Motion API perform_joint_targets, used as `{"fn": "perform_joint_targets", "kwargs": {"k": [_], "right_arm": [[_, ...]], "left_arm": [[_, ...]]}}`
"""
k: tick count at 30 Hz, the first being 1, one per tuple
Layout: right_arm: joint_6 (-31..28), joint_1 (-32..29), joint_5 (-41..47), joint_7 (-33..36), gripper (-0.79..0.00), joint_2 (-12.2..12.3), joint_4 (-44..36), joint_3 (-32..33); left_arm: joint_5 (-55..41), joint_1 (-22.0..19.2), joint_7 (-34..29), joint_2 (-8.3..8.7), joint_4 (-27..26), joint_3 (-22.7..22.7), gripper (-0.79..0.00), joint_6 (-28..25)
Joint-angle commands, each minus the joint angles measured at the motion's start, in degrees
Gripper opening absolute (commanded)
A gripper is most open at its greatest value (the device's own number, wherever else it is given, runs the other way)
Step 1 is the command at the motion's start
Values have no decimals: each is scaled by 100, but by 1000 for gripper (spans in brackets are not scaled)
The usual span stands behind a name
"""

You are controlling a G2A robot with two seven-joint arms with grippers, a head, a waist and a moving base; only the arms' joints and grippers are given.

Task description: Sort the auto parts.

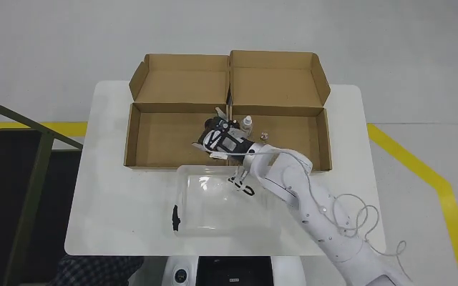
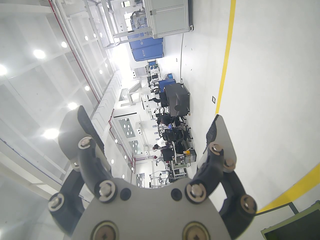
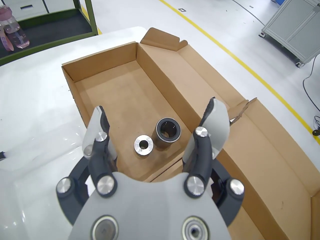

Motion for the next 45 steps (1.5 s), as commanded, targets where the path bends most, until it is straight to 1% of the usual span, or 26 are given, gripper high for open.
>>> {"fn": "perform_joint_targets", "kwargs": {"k": [1,2,9,22,31,36,42,45], "right_arm": [[-86,-269,-18,-96,-12,60,-247,218],[-118,-356,-19,-133,0,80,-320,297],[-494,-1288,-273,-709,0,305,-1006,1218],[-862,-2603,-328,-2130,0,571,-1349,2875],[-808,-3592,-262,-2913,0,671,-1525,3778],[-785,-4044,-196,-3292,0,703,-1535,4155],[-603,-4587,-34,-3734,0,717,-1568,4595],[-579,-4775,-12,-3846,0,724,-1572,4747]], "left_arm": [[0,0,0,0,0,0,0,0],[0,0,0,0,0,0,0,0],[0,0,0,0,0,0,0,0],[0,0,0,0,0,0,0,0],[0,0,0,0,0,0,0,0],[0,0,0,0,0,0,0,0],[0,0,0,0,0,0,0,0],[0,0,0,0,0,0,0,0]]}}
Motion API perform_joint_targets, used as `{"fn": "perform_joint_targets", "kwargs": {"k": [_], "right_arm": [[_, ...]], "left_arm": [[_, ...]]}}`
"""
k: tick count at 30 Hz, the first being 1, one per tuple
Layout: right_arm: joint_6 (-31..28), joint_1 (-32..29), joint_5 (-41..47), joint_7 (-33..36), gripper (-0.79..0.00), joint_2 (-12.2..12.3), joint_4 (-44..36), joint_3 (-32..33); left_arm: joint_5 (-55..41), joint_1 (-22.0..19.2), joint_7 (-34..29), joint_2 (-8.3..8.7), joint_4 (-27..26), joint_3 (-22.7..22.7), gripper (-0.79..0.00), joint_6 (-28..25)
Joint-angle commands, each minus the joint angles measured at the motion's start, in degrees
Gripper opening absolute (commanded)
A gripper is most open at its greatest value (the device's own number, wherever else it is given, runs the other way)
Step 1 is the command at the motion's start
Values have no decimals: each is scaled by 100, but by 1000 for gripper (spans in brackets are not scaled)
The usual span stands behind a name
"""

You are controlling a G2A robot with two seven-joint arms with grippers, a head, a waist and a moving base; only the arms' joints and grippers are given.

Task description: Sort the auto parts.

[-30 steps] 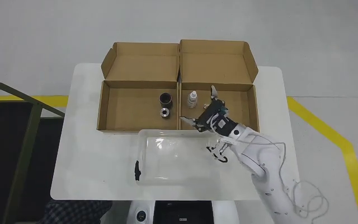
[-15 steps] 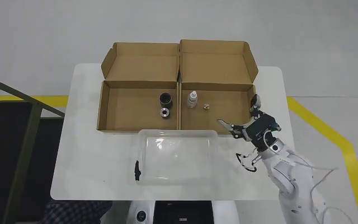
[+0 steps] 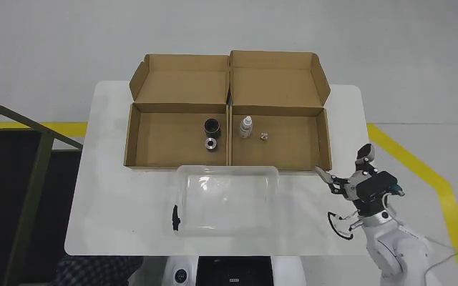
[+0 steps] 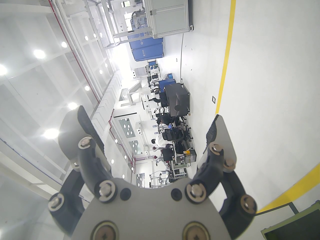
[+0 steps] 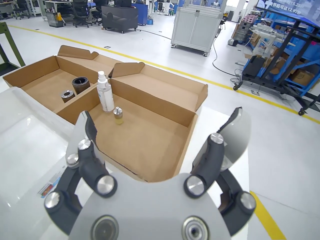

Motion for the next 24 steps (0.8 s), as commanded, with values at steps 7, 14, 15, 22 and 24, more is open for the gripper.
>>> {"fn": "perform_joint_targets", "kwargs": {"k": [7,14,15,22,24], "right_arm": [[-115,-279,32,-153,0,21,44,214],[-131,-302,152,-231,0,21,82,248],[-130,-301,152,-231,0,21,82,248],[-130,-301,148,-228,0,21,81,247],[-130,-301,148,-228,0,21,81,247]], "left_arm": [[0,0,0,0,0,0,0,0],[0,0,0,0,0,0,0,0],[0,0,0,0,0,0,-1,0],[0,0,0,0,0,0,0,0],[0,0,0,0,0,0,-1,0]]}}
